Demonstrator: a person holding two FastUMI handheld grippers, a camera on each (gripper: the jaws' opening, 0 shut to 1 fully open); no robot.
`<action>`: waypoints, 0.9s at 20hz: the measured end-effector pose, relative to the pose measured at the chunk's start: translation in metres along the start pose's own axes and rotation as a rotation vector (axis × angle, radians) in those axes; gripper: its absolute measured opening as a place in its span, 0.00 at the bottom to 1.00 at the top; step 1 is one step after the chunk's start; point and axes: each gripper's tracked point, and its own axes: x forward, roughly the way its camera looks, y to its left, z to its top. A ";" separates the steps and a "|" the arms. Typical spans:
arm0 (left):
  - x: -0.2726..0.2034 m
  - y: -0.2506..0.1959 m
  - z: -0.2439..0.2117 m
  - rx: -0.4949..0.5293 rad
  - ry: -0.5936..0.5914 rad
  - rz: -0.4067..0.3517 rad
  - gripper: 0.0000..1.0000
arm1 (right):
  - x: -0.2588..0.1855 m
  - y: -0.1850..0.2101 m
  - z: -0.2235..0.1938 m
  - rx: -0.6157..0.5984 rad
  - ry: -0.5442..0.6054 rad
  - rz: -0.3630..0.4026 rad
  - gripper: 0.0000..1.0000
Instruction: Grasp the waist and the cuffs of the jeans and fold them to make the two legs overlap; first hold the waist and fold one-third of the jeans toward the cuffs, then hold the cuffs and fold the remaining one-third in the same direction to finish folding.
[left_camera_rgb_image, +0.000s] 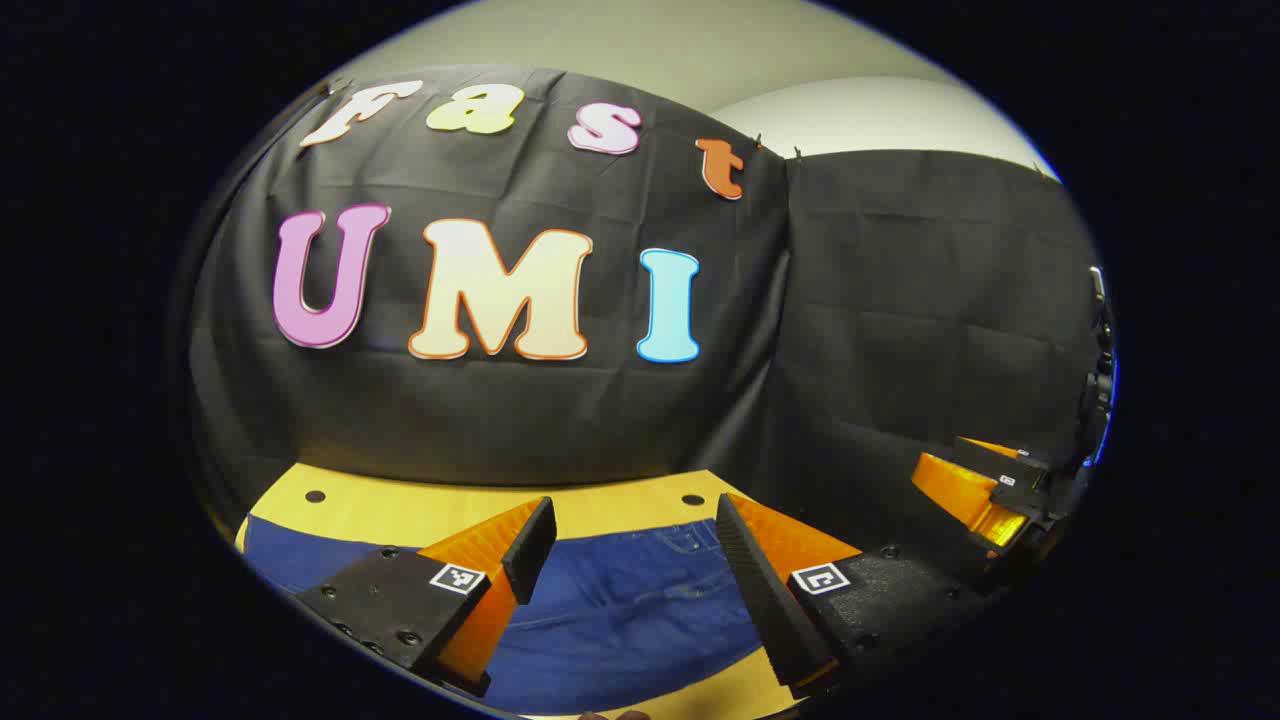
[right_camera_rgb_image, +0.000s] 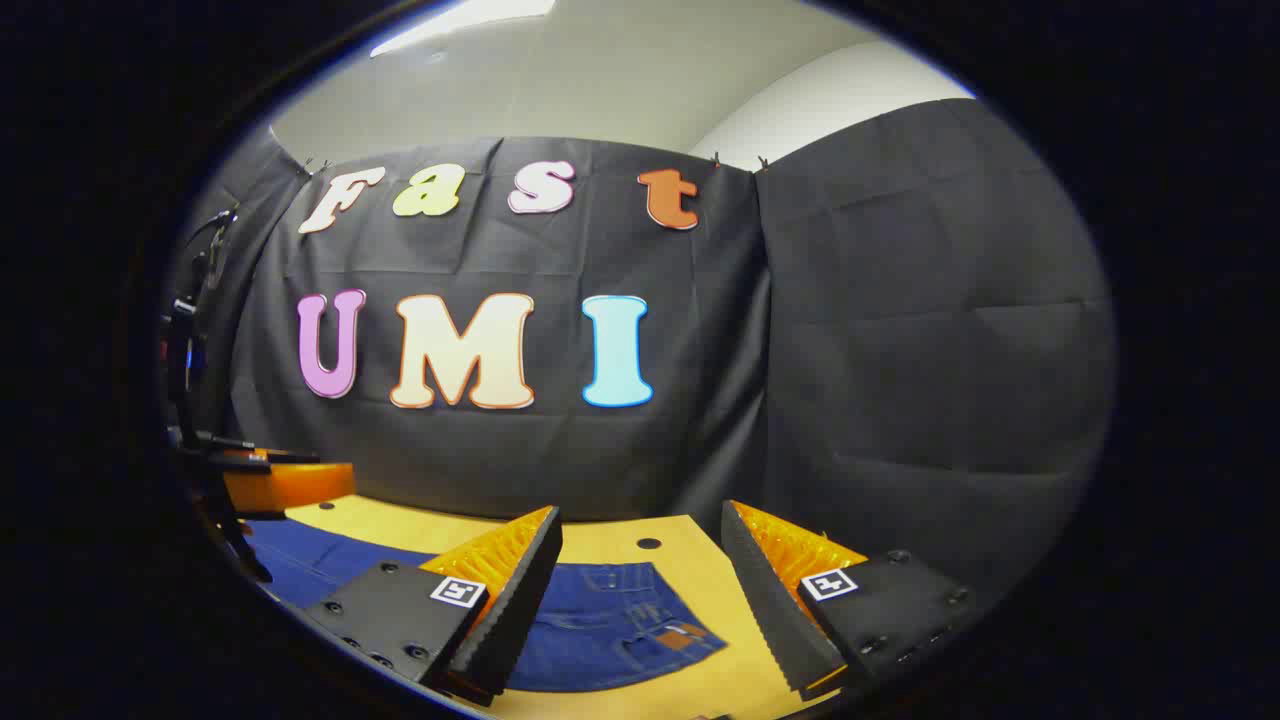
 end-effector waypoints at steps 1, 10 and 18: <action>-0.012 0.024 -0.002 0.015 0.018 0.023 0.95 | -0.004 0.020 0.001 0.026 -0.003 -0.005 0.96; -0.076 0.149 0.006 0.011 0.017 0.204 0.95 | -0.017 0.156 0.005 0.007 -0.002 0.131 0.98; -0.097 0.193 -0.003 -0.021 0.034 0.320 0.95 | -0.011 0.174 0.008 -0.007 0.008 0.176 0.99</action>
